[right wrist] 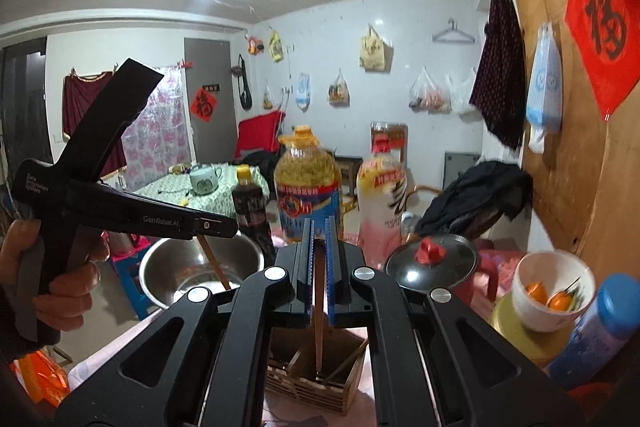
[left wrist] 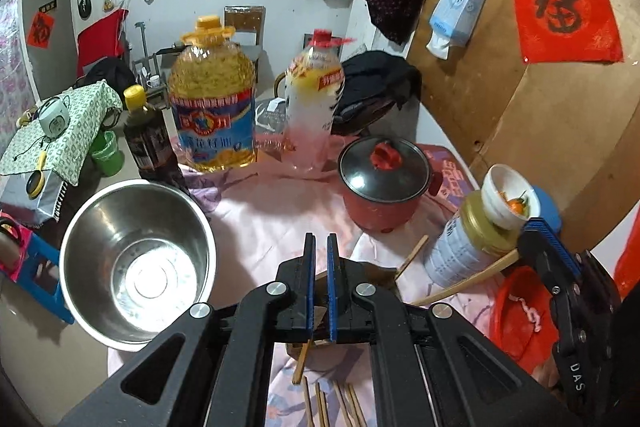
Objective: Organize utensils
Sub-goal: 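Lower both chopsticks into the holder slots and open both tools, then move both open tools back over the chopstick row, then close the left tool on a bamboo chopstick in the row, then close the right tool on a chopstick in the row, then lift both held chopsticks and carry them toward the wooden holder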
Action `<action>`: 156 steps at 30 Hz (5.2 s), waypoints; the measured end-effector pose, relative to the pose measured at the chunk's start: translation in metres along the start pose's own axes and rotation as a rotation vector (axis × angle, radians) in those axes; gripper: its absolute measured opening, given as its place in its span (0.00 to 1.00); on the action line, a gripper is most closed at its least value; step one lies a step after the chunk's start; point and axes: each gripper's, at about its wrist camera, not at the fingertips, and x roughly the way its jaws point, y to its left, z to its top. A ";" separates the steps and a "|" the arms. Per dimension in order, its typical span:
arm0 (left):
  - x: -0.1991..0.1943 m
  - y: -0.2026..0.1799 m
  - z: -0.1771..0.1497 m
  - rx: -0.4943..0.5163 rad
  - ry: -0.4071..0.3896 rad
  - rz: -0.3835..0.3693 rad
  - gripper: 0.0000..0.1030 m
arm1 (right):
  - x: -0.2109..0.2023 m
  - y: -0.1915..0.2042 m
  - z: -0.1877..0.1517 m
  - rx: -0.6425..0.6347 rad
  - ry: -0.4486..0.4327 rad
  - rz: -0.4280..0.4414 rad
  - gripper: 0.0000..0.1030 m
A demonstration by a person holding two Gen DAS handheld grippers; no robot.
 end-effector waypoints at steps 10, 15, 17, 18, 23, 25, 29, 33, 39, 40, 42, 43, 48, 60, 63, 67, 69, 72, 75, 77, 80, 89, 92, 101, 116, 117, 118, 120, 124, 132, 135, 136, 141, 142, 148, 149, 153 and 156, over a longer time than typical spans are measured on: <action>0.010 0.013 -0.028 -0.026 0.028 0.027 0.51 | -0.002 -0.007 -0.012 0.092 0.026 -0.027 0.24; -0.017 0.022 -0.041 -0.061 -0.016 0.053 0.66 | -0.020 0.000 -0.018 0.091 0.016 -0.059 0.41; -0.026 0.025 -0.047 -0.067 -0.021 0.056 0.68 | -0.028 0.006 -0.025 0.089 0.023 -0.081 0.48; -0.031 0.027 -0.054 -0.069 -0.022 0.061 0.69 | -0.032 0.010 -0.029 0.091 0.025 -0.091 0.51; -0.047 0.039 -0.080 -0.080 -0.017 0.090 0.74 | -0.054 0.030 -0.048 0.098 0.024 -0.144 0.74; -0.052 0.046 -0.093 -0.095 -0.010 0.098 0.78 | -0.063 0.041 -0.053 0.089 0.018 -0.166 0.78; -0.058 0.061 -0.119 -0.098 0.014 0.121 0.84 | -0.095 0.060 -0.064 0.125 -0.074 -0.209 0.94; -0.054 0.073 -0.147 -0.092 0.065 0.132 0.87 | -0.099 0.077 -0.084 0.184 -0.003 -0.237 0.95; -0.032 0.086 -0.201 -0.063 0.170 0.134 0.87 | -0.094 0.102 -0.151 0.225 0.238 -0.334 0.94; -0.026 0.087 -0.213 -0.054 0.193 0.136 0.87 | -0.096 0.111 -0.166 0.207 0.276 -0.358 0.94; -0.016 0.088 -0.232 -0.041 0.232 0.139 0.87 | -0.098 0.120 -0.185 0.173 0.344 -0.384 0.95; -0.012 0.088 -0.242 -0.037 0.251 0.144 0.87 | -0.100 0.123 -0.193 0.153 0.369 -0.399 0.94; -0.010 0.091 -0.278 -0.060 0.285 0.182 0.87 | -0.110 0.115 -0.208 0.135 0.393 -0.365 0.94; -0.015 0.068 -0.312 -0.190 0.300 0.315 0.87 | -0.114 0.085 -0.205 -0.013 0.431 -0.208 0.95; -0.014 0.058 -0.321 -0.195 0.308 0.332 0.87 | -0.120 0.069 -0.209 0.010 0.448 -0.211 0.95; -0.013 0.052 -0.338 -0.186 0.302 0.328 0.87 | -0.132 0.049 -0.211 0.035 0.446 -0.229 0.95; -0.010 0.053 -0.348 -0.188 0.311 0.309 0.87 | -0.138 0.044 -0.212 0.034 0.445 -0.247 0.95; -0.005 0.049 -0.362 -0.156 0.331 0.280 0.85 | -0.148 0.033 -0.213 0.048 0.440 -0.284 0.95; 0.002 0.038 -0.370 -0.091 0.348 0.244 0.84 | -0.154 0.024 -0.215 0.081 0.442 -0.318 0.95; 0.009 0.029 -0.372 -0.044 0.354 0.219 0.84 | -0.158 0.020 -0.217 0.105 0.445 -0.341 0.95; 0.017 0.022 -0.371 0.002 0.358 0.188 0.83 | -0.163 0.018 -0.219 0.120 0.446 -0.368 0.95; 0.037 0.009 -0.360 0.103 0.311 0.115 0.53 | -0.179 0.028 -0.218 0.092 0.426 -0.424 0.94; 0.044 0.007 -0.351 0.109 0.291 0.096 0.26 | -0.181 0.032 -0.217 0.093 0.417 -0.425 0.94; 0.030 0.042 -0.351 0.037 0.315 0.130 0.06 | -0.154 0.051 -0.220 0.107 0.418 -0.262 0.92; -0.016 0.081 -0.359 0.009 0.365 0.217 0.06 | -0.104 0.095 -0.308 0.027 0.602 -0.058 0.42; -0.016 0.081 -0.359 0.007 0.366 0.215 0.06 | -0.104 0.096 -0.308 0.031 0.597 -0.048 0.41; -0.016 0.080 -0.358 0.006 0.367 0.213 0.06 | -0.104 0.098 -0.309 0.035 0.593 -0.039 0.38; -0.016 0.077 -0.356 0.006 0.364 0.206 0.06 | -0.102 0.103 -0.311 0.030 0.592 -0.032 0.30; -0.017 0.068 -0.355 0.023 0.356 0.195 0.06 | -0.097 0.102 -0.320 0.041 0.597 -0.035 0.13; -0.022 0.057 -0.348 0.039 0.335 0.183 0.06 | -0.119 0.091 -0.294 0.020 0.511 -0.085 0.07; -0.032 0.049 -0.335 0.055 0.294 0.188 0.06 | -0.138 0.081 -0.262 0.011 0.429 -0.117 0.06; -0.037 0.046 -0.328 0.058 0.276 0.189 0.06 | -0.142 0.079 -0.255 0.007 0.410 -0.122 0.06; -0.061 0.033 -0.294 0.061 0.189 0.188 0.06 | -0.159 0.068 -0.200 -0.028 0.273 -0.147 0.06; -0.066 0.031 -0.288 0.058 0.173 0.181 0.06 | -0.162 0.067 -0.192 -0.030 0.252 -0.148 0.06; -0.091 0.015 -0.253 0.039 0.109 0.130 0.06 | -0.167 0.061 -0.154 -0.022 0.169 -0.131 0.06; -0.093 0.014 -0.250 0.037 0.107 0.124 0.06 | -0.167 0.061 -0.151 -0.022 0.163 -0.130 0.06; -0.093 0.011 -0.241 0.020 0.132 0.089 0.06 | -0.168 0.066 -0.148 -0.029 0.152 -0.126 0.06; -0.090 0.012 -0.240 0.022 0.132 0.091 0.06 | -0.166 0.067 -0.149 -0.020 0.156 -0.125 0.06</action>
